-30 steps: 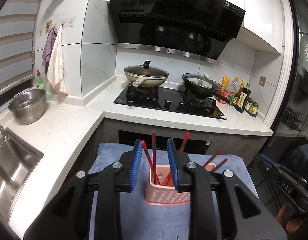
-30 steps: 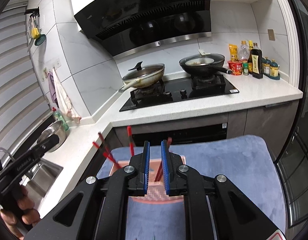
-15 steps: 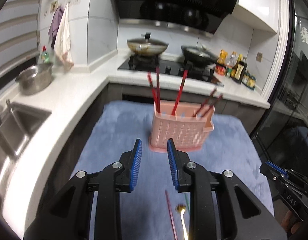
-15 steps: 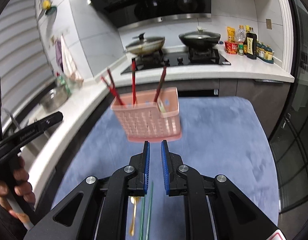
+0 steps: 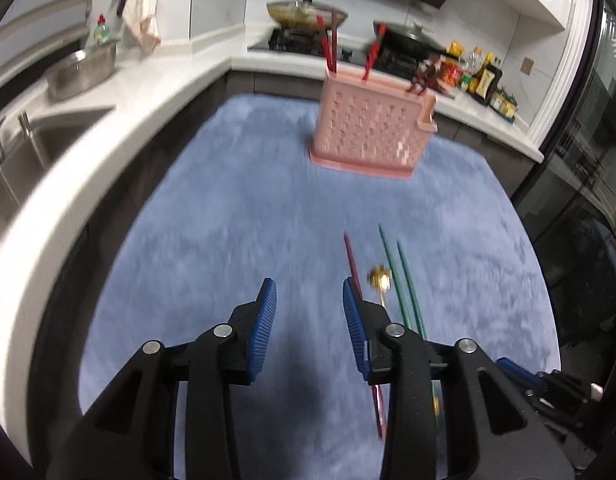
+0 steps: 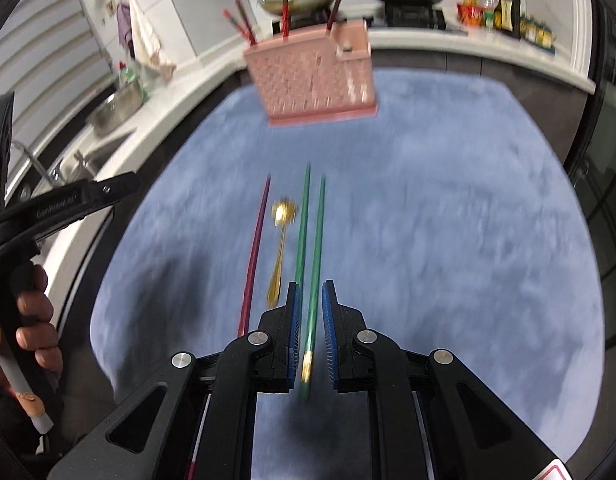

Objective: Organize utensils
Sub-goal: 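Move both open tools back over the remaining chopsticks and gold spoon, then lower the left tool onto the last red chopstick while the right tool lowers onto a green chopstick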

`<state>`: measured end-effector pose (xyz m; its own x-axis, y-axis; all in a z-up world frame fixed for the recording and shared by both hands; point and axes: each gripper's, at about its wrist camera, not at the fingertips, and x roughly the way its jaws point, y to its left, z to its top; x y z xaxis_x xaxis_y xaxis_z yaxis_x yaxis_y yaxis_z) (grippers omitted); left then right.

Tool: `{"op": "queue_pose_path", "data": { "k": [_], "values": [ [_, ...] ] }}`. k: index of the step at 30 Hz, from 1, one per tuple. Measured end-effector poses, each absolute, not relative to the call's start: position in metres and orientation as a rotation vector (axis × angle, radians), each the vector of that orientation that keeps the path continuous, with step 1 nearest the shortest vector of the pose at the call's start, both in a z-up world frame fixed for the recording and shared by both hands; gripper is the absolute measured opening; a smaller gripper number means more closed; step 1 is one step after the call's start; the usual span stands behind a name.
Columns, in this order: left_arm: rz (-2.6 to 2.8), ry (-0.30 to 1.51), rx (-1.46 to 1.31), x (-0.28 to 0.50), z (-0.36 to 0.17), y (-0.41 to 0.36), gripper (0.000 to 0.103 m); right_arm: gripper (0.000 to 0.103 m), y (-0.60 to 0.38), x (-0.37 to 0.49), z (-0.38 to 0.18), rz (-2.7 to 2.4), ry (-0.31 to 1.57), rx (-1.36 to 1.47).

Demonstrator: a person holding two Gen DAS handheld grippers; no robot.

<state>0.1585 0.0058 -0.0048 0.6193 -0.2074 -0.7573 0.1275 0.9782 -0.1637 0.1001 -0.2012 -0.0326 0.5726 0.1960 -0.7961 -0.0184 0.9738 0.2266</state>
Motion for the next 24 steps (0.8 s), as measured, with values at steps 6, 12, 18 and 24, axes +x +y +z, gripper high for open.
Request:
{"op": "queue_pose_path", "data": {
  "k": [6, 12, 18, 24],
  "values": [
    [-0.192, 0.937, -0.079, 0.136, -0.029, 0.000, 0.033, 0.013, -0.190, 0.080, -0.064, 0.142, 1.023, 0.194],
    [-0.203, 0.976, -0.062, 0.127, -0.043, -0.007, 0.035, 0.013, -0.182, 0.074, -0.082, 0.148, 1.060, 0.177],
    [-0.212, 1.003, -0.049, 0.118, -0.056, -0.011, 0.048, 0.013, -0.182, 0.078, -0.091, 0.138, 1.075, 0.173],
    [-0.227, 1.032, -0.037, 0.116, -0.066, -0.016, 0.049, 0.013, -0.181, 0.082, -0.100, 0.124, 1.090, 0.166]
  ]
}}
